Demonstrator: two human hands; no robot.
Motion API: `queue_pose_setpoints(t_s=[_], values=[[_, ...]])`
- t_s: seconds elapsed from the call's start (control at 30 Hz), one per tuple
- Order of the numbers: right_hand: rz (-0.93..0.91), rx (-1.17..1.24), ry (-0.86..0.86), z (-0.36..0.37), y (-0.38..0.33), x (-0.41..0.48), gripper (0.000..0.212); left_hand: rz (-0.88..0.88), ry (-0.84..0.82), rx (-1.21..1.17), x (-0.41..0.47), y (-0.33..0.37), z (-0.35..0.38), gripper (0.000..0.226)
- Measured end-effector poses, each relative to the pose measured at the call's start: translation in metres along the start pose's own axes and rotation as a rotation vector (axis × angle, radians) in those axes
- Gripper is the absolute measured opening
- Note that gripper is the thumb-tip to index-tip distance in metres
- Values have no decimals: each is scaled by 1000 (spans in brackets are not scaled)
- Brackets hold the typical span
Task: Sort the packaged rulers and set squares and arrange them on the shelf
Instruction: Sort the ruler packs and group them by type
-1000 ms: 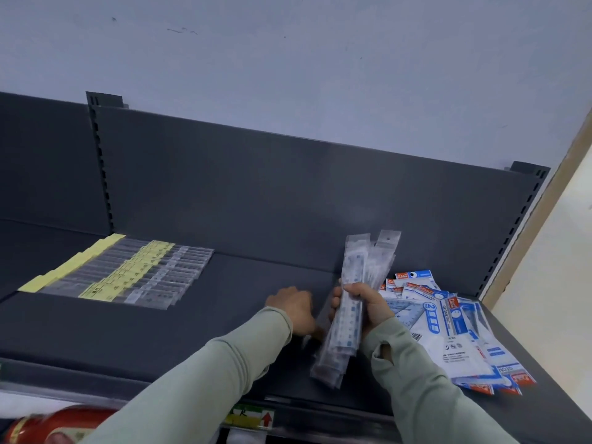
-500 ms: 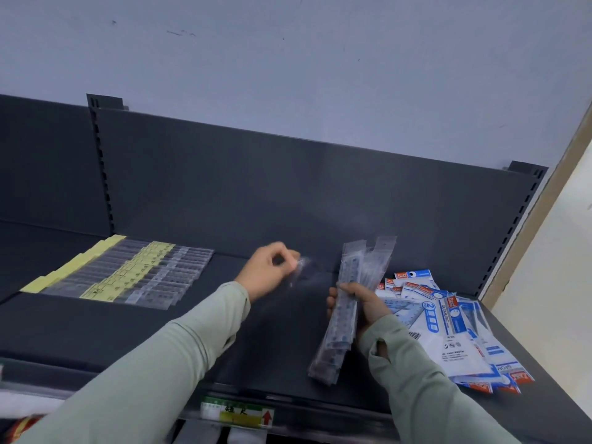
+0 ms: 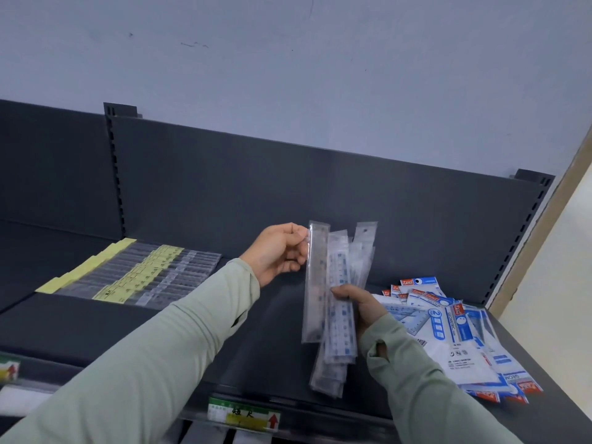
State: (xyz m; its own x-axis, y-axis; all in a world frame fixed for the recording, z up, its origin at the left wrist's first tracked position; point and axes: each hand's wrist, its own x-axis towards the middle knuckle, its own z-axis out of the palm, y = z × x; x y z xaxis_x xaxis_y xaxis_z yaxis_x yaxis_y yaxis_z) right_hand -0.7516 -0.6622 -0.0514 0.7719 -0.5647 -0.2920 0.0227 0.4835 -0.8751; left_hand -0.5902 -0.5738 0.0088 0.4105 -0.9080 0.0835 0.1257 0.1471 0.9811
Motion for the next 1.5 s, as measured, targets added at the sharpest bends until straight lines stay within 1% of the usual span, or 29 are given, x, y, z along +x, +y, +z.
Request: queue_pose_setpoints(t_s=[0.03,0.07,0.1,0.13,0.17,0.2,0.23,0.27,0.33,0.4,0.47,0.5,0.6,0.63,0.67,0.73,0.8,0.83,0.87,0.93,1.0,1.07,1.13,1.17,1.23,1.3,1.37,1.4,1.5], values=[[-5,-7,-18,0,1,1,36,-22,-20,-13,0,1,0,24],[-8,-14,-35,1,3,2,55,-41,-24,-5,-1,0,0,24],[-5,-22,-58,2,5,3,77,-55,-6,22,-1,-1,2,24],[1,-29,-87,3,6,3,93,-64,33,56,-1,-3,4,24],[-1,-33,-114,4,8,5,99,-73,94,94,0,-5,5,25],[1,-35,-141,4,9,6,99,-91,159,121,0,-7,5,25],[-3,-35,-162,5,10,8,92,-118,218,127,1,-9,5,23],[-10,-32,-174,5,10,8,79,-156,269,99,1,-11,4,22],[-37,-3,-167,7,8,8,56,-236,340,-68,0,-15,1,26],[-45,20,-157,12,7,7,43,-276,360,-212,-1,-20,2,44],[-35,14,-83,15,10,9,23,-267,387,-199,-4,-26,7,57],[-24,6,-33,16,14,10,16,-243,404,-174,-5,-28,9,57],[14,-11,95,19,23,14,15,-156,355,-153,-5,-39,12,39],[18,-9,126,19,25,15,14,-138,335,-121,-4,-41,12,41],[18,3,148,18,25,15,13,-123,326,-37,-3,-42,10,45],[17,17,191,18,23,16,13,-109,317,221,-3,-41,7,43],[13,27,216,16,21,18,24,-187,239,412,-7,-38,2,46],[16,21,223,17,19,20,32,-254,180,442,-8,-38,-1,49],[18,23,232,17,19,20,42,-308,128,445,-10,-38,-4,46],[22,31,236,16,18,23,57,-353,83,428,-12,-38,-5,29],[7,49,227,16,18,25,60,-334,113,404,-11,-38,-6,27],[-1,56,191,17,18,24,51,-318,142,345,-7,-38,-9,21],[-2,70,138,16,19,26,30,-327,156,247,-3,-35,-11,9],[3,78,117,15,19,27,26,-348,166,187,-2,-34,-12,11],[10,77,91,15,18,28,27,-355,171,111,-2,-31,-10,19],[16,68,80,14,18,28,22,-314,162,141,-3,-30,-7,32],[26,45,84,14,18,29,30,-281,170,174,-4,-31,-6,54],[23,31,85,15,17,28,30,-265,183,172,-3,-32,-6,60],[17,-17,91,19,18,26,15,-227,245,132,-2,-32,-5,50]])
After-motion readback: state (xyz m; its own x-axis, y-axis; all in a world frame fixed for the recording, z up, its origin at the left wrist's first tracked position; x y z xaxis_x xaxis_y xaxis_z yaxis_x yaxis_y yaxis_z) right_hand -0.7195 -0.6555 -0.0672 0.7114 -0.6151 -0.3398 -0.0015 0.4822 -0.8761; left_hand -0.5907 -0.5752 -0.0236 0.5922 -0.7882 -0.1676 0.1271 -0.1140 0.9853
